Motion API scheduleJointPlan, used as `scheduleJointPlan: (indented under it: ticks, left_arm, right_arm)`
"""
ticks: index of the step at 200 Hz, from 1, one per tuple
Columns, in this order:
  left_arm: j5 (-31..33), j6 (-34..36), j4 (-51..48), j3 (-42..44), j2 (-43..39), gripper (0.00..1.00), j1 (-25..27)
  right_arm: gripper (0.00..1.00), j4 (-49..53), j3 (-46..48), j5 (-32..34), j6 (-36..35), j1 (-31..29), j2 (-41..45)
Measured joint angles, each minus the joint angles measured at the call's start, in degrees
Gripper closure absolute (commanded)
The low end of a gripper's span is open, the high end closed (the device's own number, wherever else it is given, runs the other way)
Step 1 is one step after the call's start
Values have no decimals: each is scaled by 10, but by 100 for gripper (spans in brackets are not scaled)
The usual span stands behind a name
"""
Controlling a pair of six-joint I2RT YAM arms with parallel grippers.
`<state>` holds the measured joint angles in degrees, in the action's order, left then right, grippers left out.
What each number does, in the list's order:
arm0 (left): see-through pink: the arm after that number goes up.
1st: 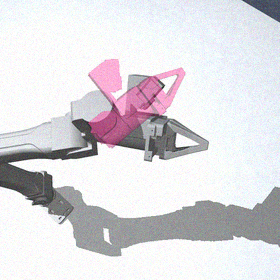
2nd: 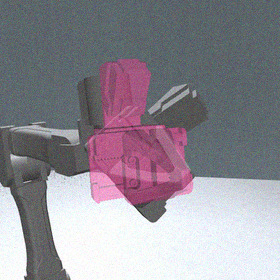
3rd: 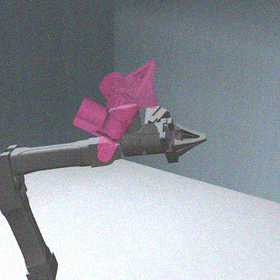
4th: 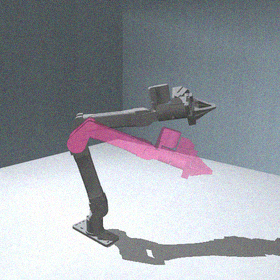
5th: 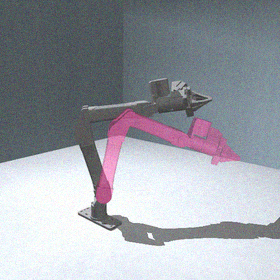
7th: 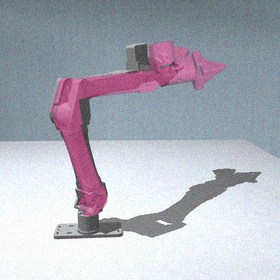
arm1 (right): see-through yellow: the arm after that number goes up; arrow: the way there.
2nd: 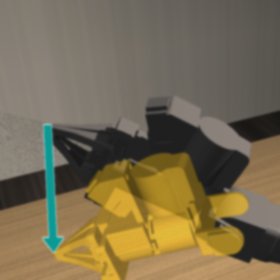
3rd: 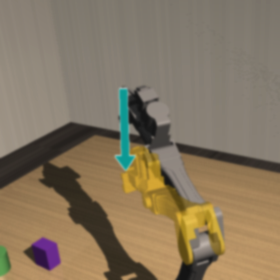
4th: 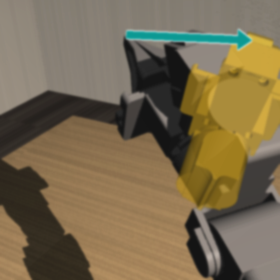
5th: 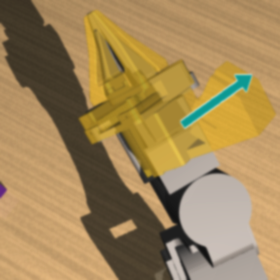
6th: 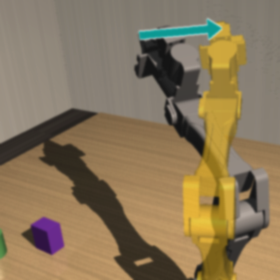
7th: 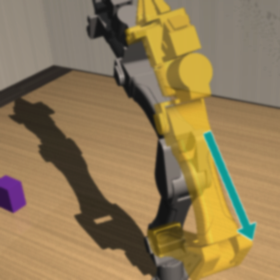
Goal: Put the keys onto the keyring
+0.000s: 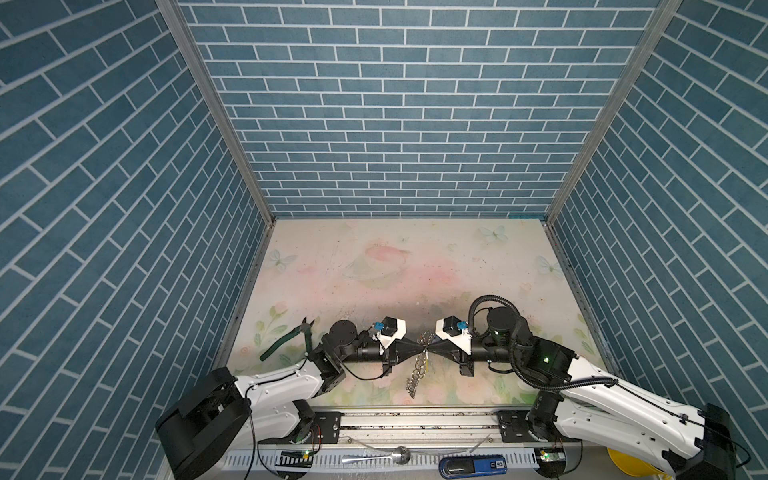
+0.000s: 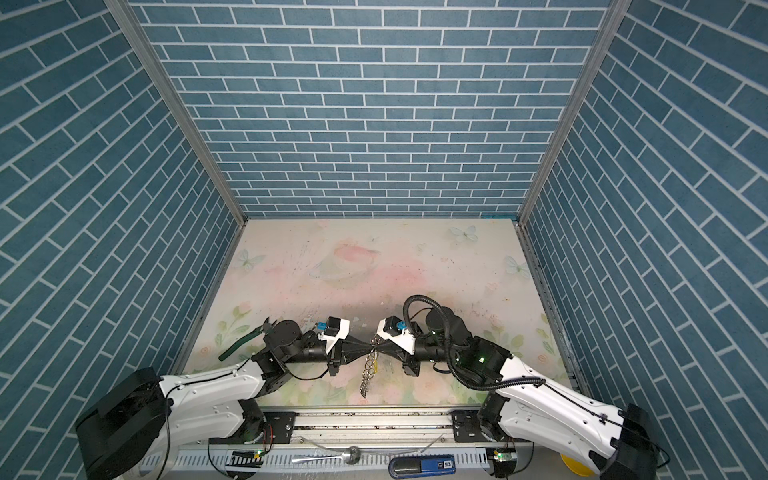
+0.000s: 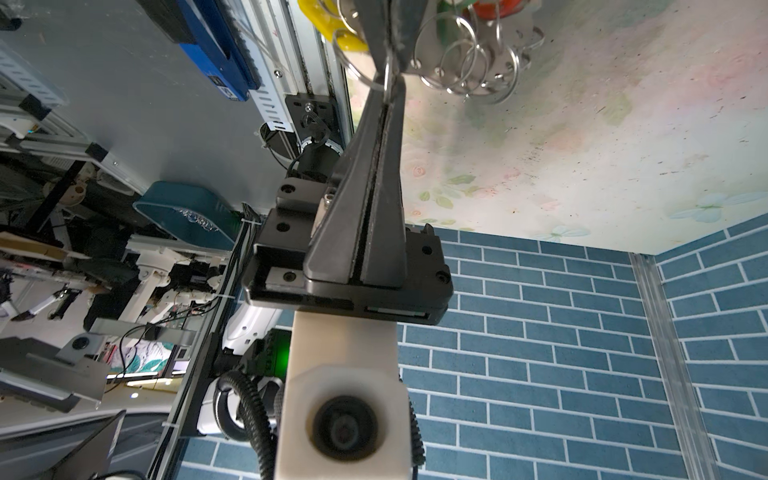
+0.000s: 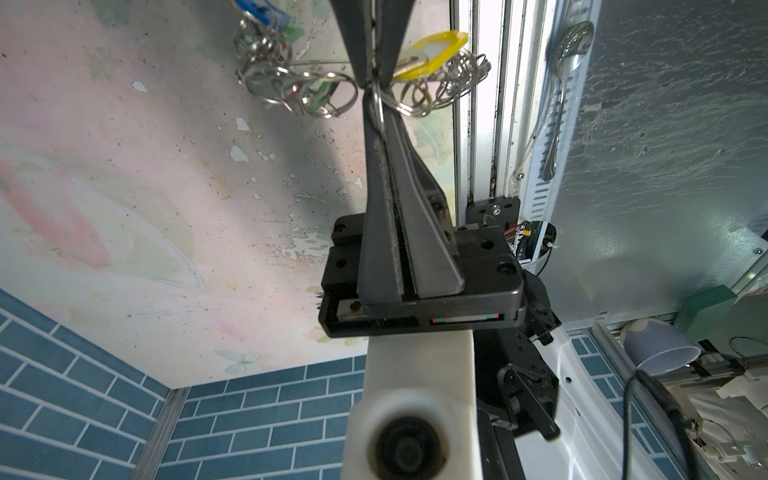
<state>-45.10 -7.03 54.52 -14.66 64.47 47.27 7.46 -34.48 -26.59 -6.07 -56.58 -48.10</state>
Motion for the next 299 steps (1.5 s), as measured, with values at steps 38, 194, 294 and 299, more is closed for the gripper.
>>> scheduleJointPlan:
  ticks: [38, 194, 294, 299]
  left_arm:
    - [21, 61, -125, -41, -60, 82, 0]
    - [-13, 126, -246, -63, -48, 80, 13]
    - [-16, 129, -249, -69, -30, 93, 19]
    - [-16, 127, -250, -69, -30, 95, 19]
  right_arm:
    - [100, 122, -59, 11, -9, -2, -41]
    - [100, 203, -102, -7, -49, -5, -67]
    - [100, 195, -111, -34, -50, -5, -94]
    - [100, 196, -111, -34, -49, -5, -95]
